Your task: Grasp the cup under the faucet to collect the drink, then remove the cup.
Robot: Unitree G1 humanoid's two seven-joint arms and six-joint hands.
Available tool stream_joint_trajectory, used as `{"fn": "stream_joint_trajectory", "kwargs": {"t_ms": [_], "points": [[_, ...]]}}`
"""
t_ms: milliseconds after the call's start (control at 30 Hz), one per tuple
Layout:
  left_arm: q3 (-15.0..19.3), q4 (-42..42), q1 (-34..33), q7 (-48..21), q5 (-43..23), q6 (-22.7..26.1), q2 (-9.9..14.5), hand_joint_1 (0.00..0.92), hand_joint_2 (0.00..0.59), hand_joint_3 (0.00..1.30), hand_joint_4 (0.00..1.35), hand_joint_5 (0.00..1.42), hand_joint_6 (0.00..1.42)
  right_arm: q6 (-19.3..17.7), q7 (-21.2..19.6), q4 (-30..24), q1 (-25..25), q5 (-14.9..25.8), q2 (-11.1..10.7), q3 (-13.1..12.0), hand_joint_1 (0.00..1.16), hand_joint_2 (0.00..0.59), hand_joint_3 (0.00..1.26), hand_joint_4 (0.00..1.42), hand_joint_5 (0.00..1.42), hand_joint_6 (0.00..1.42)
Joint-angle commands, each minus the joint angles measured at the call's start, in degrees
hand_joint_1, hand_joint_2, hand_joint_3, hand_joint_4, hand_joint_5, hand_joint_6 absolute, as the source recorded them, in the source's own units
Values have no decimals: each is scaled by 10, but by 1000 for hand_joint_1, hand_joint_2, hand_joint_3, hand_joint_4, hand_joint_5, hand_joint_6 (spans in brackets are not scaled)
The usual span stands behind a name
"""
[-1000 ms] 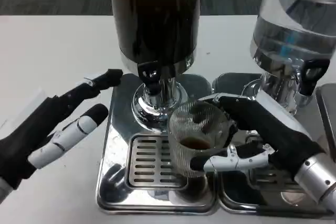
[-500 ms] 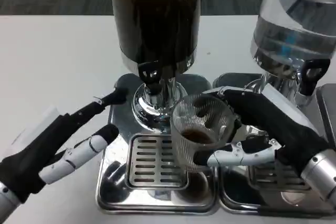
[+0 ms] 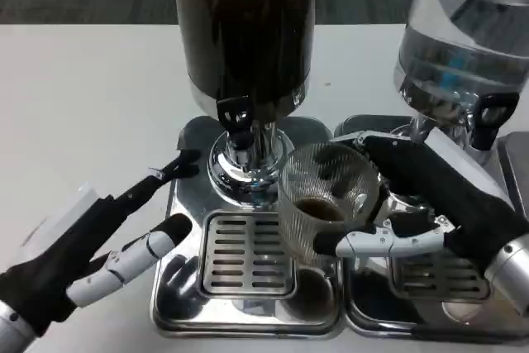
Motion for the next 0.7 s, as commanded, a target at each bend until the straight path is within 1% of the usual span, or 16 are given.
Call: {"fn": "stream_joint_trajectory", "kwargs": {"t_ms": [33,367,700], "points": [[1,-10,17,19,7,-12,-7,0,213,77,0,25,62,-1,6,-21,-4,16,-3,-6,906,215,657,671,775,761],[12,-67,70,39,11,-23,-12,0,213,64,0,12,56,9,17,-57,18,28,-6,-14,905,215,665,675,775,763],[21,-101,109,39,3,-22,-14,0,212,58,0,11,54,22,32,-103,60,48,-21,-31,904,215,669,679,775,763]]}}
